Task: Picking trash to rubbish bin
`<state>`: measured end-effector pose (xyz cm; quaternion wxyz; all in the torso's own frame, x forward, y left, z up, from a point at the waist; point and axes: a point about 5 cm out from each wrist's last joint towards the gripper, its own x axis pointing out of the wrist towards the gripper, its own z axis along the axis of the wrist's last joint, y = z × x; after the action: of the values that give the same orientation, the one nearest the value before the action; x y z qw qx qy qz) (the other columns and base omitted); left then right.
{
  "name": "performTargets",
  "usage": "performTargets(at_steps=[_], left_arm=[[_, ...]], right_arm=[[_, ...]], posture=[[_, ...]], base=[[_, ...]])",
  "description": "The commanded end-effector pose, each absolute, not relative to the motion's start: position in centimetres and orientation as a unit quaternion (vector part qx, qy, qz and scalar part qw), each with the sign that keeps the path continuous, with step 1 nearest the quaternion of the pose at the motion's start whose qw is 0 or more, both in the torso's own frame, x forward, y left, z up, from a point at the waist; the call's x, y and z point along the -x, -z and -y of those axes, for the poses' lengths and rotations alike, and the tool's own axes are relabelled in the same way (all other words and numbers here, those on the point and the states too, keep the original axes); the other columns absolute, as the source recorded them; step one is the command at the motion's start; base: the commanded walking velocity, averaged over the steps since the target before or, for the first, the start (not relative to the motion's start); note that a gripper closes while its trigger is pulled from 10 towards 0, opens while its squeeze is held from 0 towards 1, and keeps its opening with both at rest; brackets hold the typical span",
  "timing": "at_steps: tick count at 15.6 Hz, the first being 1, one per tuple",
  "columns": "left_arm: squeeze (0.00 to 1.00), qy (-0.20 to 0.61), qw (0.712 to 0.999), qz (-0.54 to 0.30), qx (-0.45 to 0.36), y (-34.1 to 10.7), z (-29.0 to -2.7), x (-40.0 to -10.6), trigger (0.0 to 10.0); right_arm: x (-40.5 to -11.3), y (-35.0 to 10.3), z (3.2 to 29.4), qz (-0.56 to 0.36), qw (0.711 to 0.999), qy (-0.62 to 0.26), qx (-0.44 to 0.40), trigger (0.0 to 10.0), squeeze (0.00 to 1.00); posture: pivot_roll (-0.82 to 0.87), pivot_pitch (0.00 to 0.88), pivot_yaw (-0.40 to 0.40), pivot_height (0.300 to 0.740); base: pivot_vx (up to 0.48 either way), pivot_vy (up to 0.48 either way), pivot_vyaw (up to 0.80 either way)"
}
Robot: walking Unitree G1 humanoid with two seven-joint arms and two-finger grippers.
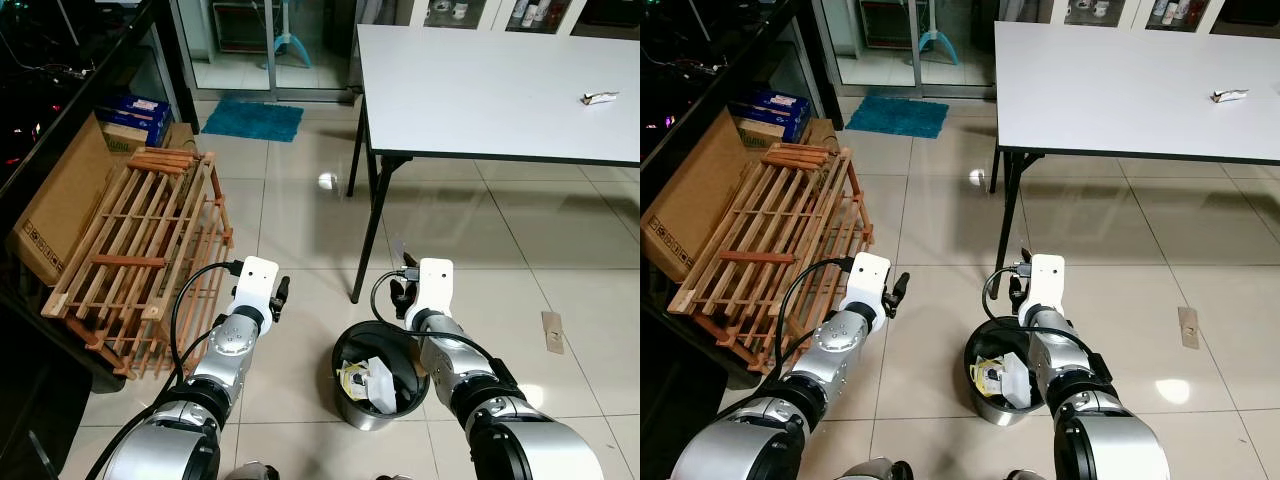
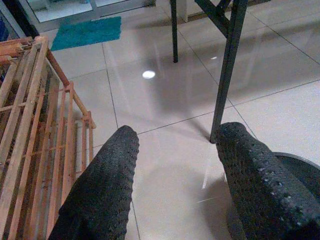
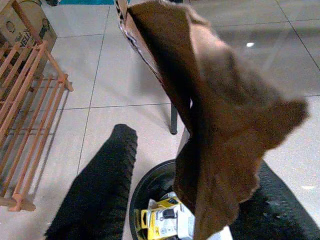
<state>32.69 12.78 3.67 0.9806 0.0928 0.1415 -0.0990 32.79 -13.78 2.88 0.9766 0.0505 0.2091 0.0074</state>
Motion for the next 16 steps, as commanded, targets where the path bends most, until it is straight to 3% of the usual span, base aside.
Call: performTargets(at_steps=[1,4,5,6,9,10,11,13,16], left_arm=[[0.00,0.105,0.980,-0.138,-0.094,-3.9,-12.6,-32.8,10.0],[0.00,0.105,0.980,-0.140,-0.096,-3.8,-12.6,-32.8,10.0],[0.00,0.105,0.980,-0.139,-0.096,-3.9,-12.6,-32.8,10.0],[0.00,0.106,0.980,-0.138,-0.097,-3.9,-12.6,-32.9,10.0],[0.00,0.107,0.980,-0.139,-0.099,-4.0,-12.6,-33.0,10.0],[0.00,0.108,0.979,-0.140,-0.100,-4.0,-12.6,-33.0,10.0],[0.00,0.109,0.979,-0.141,-0.101,-4.0,-12.6,-33.0,10.0],[0.00,0.109,0.979,-0.142,-0.102,-4.0,-12.6,-33.0,10.0],[0.00,0.113,0.977,-0.145,-0.104,-4.0,-12.5,-33.0,10.0]], right_arm=[[-33.1,-3.3,13.8,-0.204,0.978,-0.012,-0.045,10.0,1.00],[-32.3,-1.9,14.2,-0.256,0.966,0.003,-0.031,10.0,1.00],[-32.3,-1.9,14.2,-0.261,0.965,0.003,-0.021,10.0,0.12],[-32.3,-1.8,14.3,-0.265,0.964,0.008,-0.016,10.0,0.00],[-32.1,-1.6,14.1,-0.287,0.958,0.005,-0.019,10.0,0.03],[-31.9,-1.2,14.1,-0.302,0.953,0.006,-0.008,10.0,0.89],[-31.7,-0.9,14.1,-0.315,0.949,0.006,-0.007,10.0,1.00],[-31.5,-0.7,14.3,-0.328,0.945,0.017,0.009,10.0,0.00],[-31.2,-0.4,14.4,-0.351,0.936,0.013,0.017,10.0,0.03]], posture=[[0.01,0.052,-0.002,0.740],[0.01,0.052,-0.001,0.740],[0.01,0.051,0.001,0.740],[0.01,0.049,0.001,0.740],[0.01,0.047,0.002,0.740],[0.01,0.047,0.004,0.740],[0.01,0.046,0.005,0.740],[0.01,0.045,0.006,0.740],[0.01,0.042,0.007,0.740]], base=[[0.000,0.000,0.00],[0.000,0.000,0.00],[0.000,0.000,0.00],[0.000,0.000,0.00],[0.000,0.000,0.00],[0.000,0.000,0.00],[0.000,0.000,0.00],[0.000,0.000,0.00],[0.000,0.000,0.00]])
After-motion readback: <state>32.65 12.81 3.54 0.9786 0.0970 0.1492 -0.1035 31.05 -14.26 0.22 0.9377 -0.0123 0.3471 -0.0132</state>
